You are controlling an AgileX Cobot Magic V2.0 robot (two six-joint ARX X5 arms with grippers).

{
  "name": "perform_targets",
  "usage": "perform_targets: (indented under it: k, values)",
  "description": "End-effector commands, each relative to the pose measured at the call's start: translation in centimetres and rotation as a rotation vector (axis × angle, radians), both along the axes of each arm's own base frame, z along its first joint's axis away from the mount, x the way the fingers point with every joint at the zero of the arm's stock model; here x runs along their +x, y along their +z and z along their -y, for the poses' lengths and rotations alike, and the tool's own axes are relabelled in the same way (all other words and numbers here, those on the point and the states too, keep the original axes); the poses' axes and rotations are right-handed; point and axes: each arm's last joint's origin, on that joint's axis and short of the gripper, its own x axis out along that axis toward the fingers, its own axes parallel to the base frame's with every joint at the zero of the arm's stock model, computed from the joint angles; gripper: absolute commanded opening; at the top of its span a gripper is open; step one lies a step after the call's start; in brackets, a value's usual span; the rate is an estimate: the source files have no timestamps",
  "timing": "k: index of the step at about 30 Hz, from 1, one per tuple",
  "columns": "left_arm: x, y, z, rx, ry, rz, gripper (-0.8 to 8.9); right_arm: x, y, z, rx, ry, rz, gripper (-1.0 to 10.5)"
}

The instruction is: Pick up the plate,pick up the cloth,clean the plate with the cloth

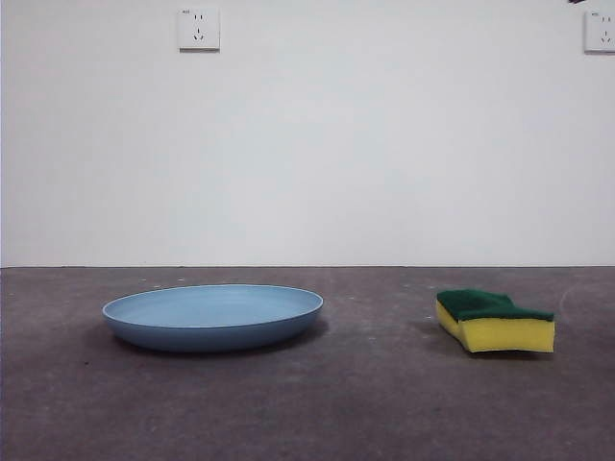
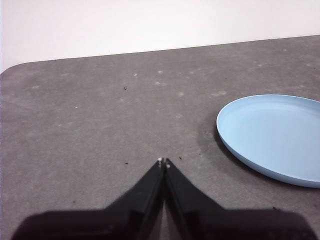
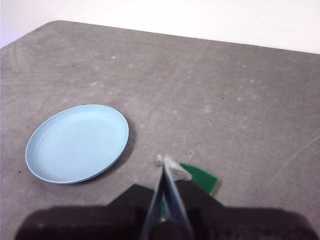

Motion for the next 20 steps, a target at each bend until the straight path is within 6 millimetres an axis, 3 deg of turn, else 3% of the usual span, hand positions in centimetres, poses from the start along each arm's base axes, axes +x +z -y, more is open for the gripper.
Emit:
perform_targets:
  k: [1,14,20]
  values:
    - [0.1,-0.4,0.0,-0.002,0.005,-0.010,-0.03,0.0,-0.1,0.0,0.006,-0.004,0.000,0.0]
    - [0.1,-0.4,0.0,-0.002,0.005,-0.009,-0.03,-0.1,-0.1,0.1,0.007,-0.004,0.001,0.0]
    - [0.1,-0.4,0.0,-0.002,0.005,-0.009,-0.03,-0.6,0.2,1.5,-0.081,-0.058,0.081,0.0]
